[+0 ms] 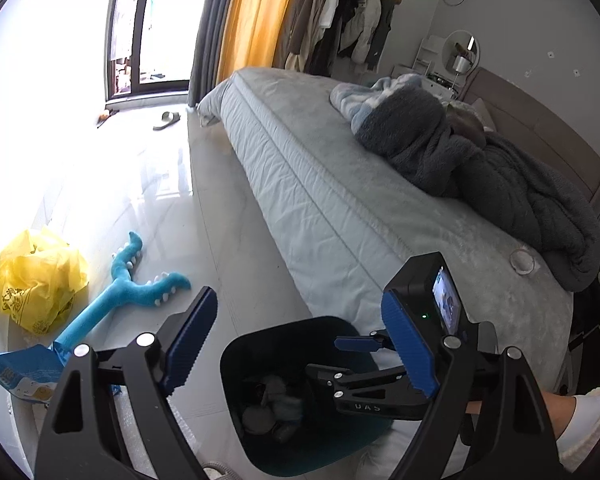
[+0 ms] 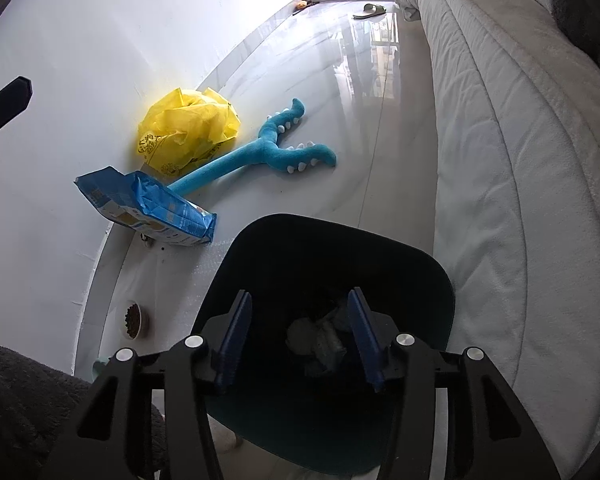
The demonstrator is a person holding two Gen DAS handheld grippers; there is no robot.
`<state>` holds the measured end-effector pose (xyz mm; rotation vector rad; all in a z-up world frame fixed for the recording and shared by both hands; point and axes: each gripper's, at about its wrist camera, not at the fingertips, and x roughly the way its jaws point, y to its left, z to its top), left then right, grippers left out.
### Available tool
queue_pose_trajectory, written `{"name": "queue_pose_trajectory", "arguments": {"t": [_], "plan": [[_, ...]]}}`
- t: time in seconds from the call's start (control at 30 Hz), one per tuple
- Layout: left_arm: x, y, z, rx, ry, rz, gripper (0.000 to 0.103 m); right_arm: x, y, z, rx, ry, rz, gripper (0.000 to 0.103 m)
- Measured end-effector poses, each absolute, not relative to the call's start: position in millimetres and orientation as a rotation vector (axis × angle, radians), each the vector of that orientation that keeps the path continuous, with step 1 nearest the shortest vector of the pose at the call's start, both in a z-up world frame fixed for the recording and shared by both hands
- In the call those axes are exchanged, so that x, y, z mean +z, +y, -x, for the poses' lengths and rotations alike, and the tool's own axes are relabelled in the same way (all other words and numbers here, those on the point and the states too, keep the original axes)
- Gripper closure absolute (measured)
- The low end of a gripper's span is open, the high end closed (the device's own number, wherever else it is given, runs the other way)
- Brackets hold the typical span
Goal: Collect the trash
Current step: 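Open the right tool to drop the blue pack, then move both tools toward the bed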
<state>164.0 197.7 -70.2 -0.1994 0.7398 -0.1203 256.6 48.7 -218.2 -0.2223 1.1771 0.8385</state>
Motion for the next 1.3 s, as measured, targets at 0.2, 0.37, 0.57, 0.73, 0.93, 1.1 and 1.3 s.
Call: {"name": "queue_pose_trajectory", "arguments": {"t": [0.2,0.37,0.57,0.73,0.93,1.1,1.3], "plan": [[-56,190,-163,-0.128,0.681,0.212,0.017,-203,40,-257,0.838,1.133,0.228,0.048],[-44,180,-163,-0.13,0.63,0.202,0.017,-187,28,-258,0.849,1.085,0.204,0.047],[-34,166,-166,-0.139,0.594,0.206,0.017,-165,11,-259,0.859,1.015,0.178,0.045],[-28,150,-172,-0.158,0.574,0.21,0.017,-151,-12,-261,0.844,0.958,0.181,0.045],[-20,124,-177,-0.185,0.554,0.194,0.017,-139,-46,-266,0.804,0.913,0.176,0.044],[-16,99,-185,-0.219,0.548,0.185,0.017,-131,-77,-270,0.761,0.878,0.178,0.044],[-18,70,-194,-0.266,0.558,0.179,0.016,-121,-118,-276,0.707,0.847,0.168,0.043]]}}
